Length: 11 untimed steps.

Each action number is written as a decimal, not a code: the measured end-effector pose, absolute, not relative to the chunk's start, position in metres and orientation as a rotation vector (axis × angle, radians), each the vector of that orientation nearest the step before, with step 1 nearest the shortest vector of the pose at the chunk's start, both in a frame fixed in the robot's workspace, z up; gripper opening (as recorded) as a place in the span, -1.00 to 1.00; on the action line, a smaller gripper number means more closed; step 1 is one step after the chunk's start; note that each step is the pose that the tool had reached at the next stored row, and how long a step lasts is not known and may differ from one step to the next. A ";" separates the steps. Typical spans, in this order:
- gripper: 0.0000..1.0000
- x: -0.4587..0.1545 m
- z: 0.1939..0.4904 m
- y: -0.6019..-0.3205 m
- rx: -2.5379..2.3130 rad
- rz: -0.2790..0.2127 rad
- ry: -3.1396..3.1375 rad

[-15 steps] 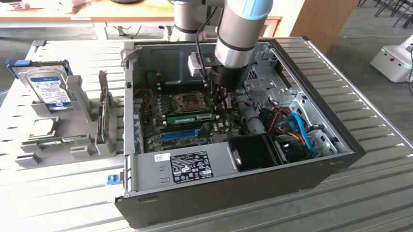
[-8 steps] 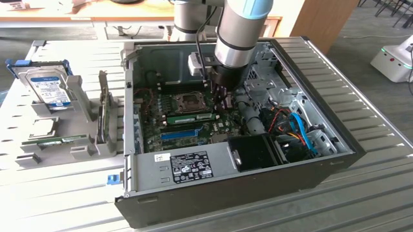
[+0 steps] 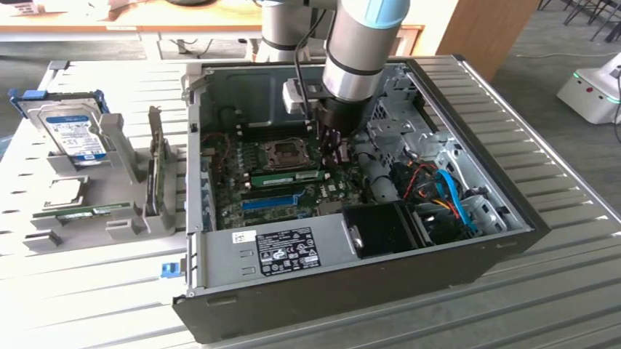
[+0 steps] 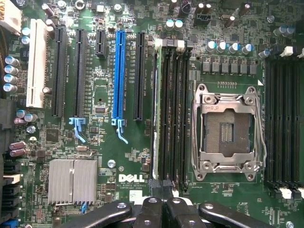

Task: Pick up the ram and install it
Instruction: 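Press down the ram until it locks into place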

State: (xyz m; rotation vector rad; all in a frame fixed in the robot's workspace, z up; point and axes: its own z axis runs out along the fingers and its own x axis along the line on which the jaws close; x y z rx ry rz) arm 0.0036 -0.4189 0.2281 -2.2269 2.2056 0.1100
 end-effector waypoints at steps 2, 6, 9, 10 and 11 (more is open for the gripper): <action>-0.79 0.004 0.227 -0.419 -2.227 0.110 2.205; -0.79 0.004 0.226 -0.419 -2.227 0.110 2.206; -0.79 0.004 0.226 -0.419 -2.227 0.110 2.206; -0.79 0.004 0.226 -0.419 -2.227 0.110 2.205; -0.79 0.004 0.226 -0.419 -2.227 0.110 2.205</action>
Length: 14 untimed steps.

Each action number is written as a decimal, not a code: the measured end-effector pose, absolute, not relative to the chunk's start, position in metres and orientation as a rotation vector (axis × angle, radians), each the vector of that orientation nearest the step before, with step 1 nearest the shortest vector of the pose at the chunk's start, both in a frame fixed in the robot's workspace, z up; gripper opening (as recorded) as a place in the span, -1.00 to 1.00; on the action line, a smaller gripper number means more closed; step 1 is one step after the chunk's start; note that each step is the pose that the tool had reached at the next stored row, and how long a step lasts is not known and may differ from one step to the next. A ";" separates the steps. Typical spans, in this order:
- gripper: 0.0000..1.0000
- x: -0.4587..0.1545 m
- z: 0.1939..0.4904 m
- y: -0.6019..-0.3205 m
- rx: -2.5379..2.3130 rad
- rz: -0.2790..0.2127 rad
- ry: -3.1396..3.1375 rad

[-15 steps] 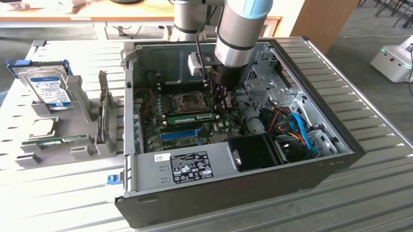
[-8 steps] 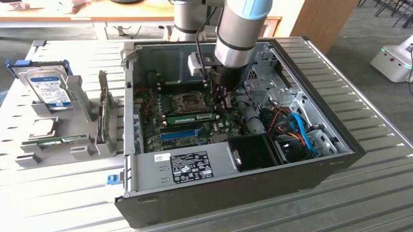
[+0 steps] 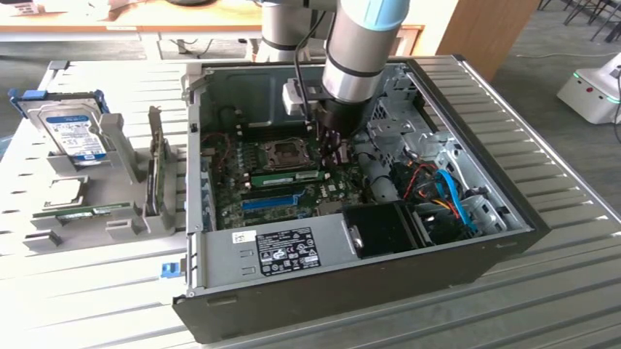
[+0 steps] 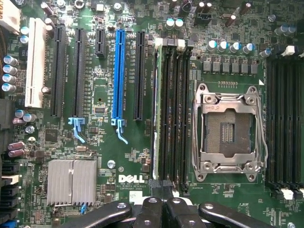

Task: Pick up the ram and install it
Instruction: 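Press down the ram until it locks into place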

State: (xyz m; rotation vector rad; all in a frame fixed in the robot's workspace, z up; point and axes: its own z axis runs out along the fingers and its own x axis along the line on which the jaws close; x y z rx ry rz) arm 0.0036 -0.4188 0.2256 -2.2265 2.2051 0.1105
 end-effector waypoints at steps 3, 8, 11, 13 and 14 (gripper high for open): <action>-0.79 0.004 0.225 -0.419 -2.227 0.110 2.206; -0.79 0.004 0.225 -0.419 -2.227 0.110 2.205; -0.79 0.004 0.224 -0.419 -2.227 0.110 2.206; -0.79 0.004 0.224 -0.419 -2.227 0.110 2.206; -0.79 0.004 0.224 -0.419 -2.227 0.110 2.206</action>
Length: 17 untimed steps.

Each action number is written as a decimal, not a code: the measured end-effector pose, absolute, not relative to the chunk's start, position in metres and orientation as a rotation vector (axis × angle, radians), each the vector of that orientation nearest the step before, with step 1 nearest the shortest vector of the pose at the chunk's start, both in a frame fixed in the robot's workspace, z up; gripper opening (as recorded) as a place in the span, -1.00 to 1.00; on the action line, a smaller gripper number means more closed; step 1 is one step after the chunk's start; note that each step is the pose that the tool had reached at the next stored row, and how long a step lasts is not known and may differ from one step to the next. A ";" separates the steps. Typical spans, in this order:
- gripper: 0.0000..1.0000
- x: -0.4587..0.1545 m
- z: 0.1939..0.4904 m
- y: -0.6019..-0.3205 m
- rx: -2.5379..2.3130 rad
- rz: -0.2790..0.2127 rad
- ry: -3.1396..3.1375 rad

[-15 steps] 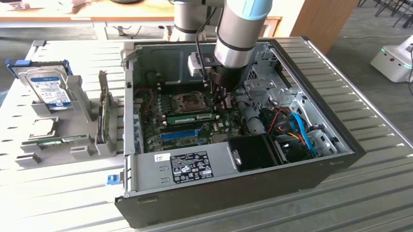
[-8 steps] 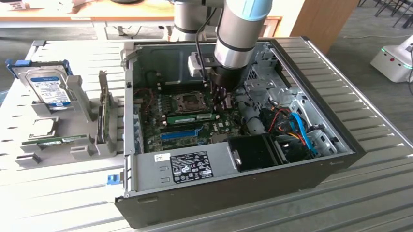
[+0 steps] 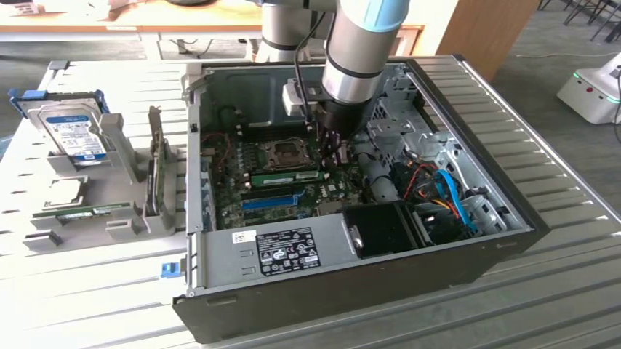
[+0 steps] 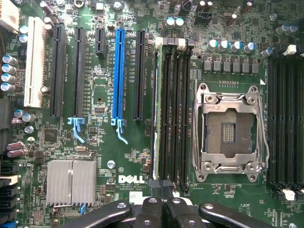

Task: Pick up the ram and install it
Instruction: 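Press down the ram until it locks into place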

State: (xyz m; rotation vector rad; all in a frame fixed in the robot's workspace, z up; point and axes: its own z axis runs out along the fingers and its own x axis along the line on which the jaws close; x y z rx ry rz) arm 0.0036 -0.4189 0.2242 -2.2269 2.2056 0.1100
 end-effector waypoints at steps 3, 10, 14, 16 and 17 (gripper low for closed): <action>-0.79 0.004 0.224 -0.419 -2.227 0.110 2.205; -0.79 0.004 0.223 -0.419 -2.227 0.110 2.205; -0.79 0.004 0.223 -0.419 -2.227 0.110 2.206; -0.79 0.004 0.223 -0.419 -2.227 0.110 2.206; -0.79 0.004 0.223 -0.419 -2.227 0.110 2.205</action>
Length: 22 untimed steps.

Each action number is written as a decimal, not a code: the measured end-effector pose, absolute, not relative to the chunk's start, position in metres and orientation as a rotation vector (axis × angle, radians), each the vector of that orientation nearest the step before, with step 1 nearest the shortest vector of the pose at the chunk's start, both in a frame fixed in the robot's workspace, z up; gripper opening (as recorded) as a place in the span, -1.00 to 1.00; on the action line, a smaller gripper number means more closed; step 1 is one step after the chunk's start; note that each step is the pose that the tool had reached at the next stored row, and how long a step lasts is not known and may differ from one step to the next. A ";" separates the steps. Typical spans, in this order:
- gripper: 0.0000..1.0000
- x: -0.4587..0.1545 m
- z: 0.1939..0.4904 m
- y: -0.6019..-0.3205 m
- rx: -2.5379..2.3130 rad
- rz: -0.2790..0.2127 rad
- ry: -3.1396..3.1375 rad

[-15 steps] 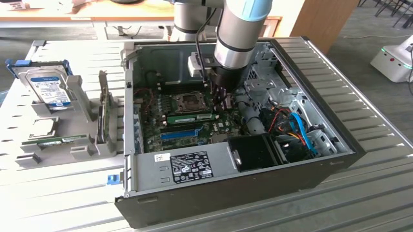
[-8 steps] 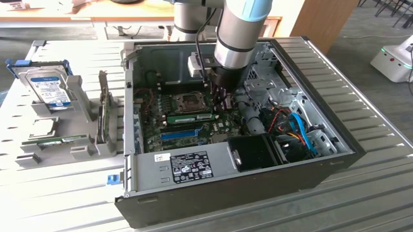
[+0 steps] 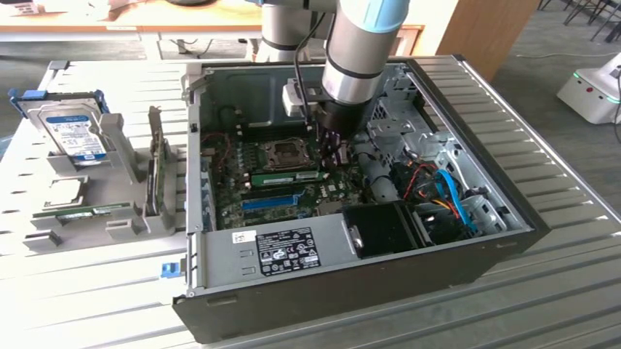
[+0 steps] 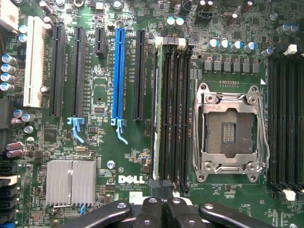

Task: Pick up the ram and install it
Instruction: 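Press down the ram until it locks into place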

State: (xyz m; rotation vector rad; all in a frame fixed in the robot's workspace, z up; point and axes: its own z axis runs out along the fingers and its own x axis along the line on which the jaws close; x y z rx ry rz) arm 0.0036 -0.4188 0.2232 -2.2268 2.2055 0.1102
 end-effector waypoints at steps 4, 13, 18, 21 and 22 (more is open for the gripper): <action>-0.79 0.004 0.223 -0.419 -2.227 0.110 2.206; -0.79 0.004 0.228 -0.419 -2.230 0.118 2.209; -0.79 0.005 0.233 -0.419 -2.233 0.126 2.213; -0.79 0.005 0.236 -0.419 -2.235 0.132 2.215; -0.79 0.005 0.237 -0.419 -2.236 0.134 2.216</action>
